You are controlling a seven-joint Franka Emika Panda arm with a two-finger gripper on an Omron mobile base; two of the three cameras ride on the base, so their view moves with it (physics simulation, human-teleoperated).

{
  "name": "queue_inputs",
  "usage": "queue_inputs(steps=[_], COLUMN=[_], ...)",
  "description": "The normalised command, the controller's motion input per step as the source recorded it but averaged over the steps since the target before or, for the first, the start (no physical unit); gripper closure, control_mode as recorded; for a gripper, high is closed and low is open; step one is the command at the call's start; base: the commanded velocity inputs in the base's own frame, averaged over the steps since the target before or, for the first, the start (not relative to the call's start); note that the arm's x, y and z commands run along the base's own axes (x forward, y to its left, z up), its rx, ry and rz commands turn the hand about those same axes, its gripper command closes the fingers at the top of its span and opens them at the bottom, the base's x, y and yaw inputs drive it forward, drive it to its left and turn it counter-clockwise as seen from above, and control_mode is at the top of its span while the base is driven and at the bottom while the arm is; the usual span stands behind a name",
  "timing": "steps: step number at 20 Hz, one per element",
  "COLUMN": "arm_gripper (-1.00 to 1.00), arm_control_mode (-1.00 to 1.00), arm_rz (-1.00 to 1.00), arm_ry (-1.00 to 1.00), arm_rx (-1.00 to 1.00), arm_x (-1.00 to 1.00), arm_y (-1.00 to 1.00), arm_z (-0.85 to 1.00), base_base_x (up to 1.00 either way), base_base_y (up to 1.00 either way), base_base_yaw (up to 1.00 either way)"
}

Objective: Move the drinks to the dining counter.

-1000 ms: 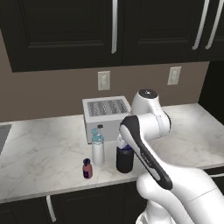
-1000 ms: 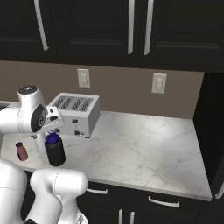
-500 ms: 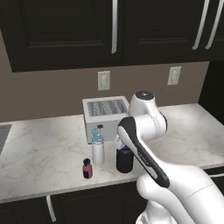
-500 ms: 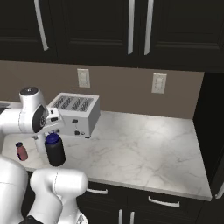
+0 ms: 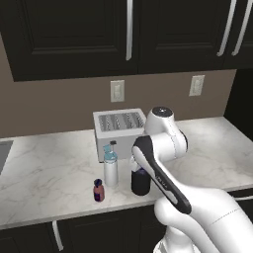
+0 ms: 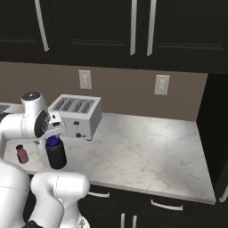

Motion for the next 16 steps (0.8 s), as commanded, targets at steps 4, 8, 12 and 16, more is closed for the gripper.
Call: queue_inputs(steps=[4,8,12,16], arm_gripper=[-1.00,-1.00,-1.00,-1.00], arm_control_mode=[-1.00,-1.00,-1.00,-1.00], arm_rz=[0.00,0.00,0.00,0.00], arm_ry=[0.00,0.00,0.00,0.00], arm_rx=[0.00,0.00,0.00,0.00], arm_x=[0.18,0.15,0.19,0.22], arm_y=[0.00,0.00,0.00,0.00], arm_z=[-0.20,-0.19,-0.13,-0.13], base_base_x=[0.00,0.00,0.00,0.00], base_base_y=[0.00,0.00,0.00,0.00], base_base_yaw=[0.00,0.00,0.00,0.00])
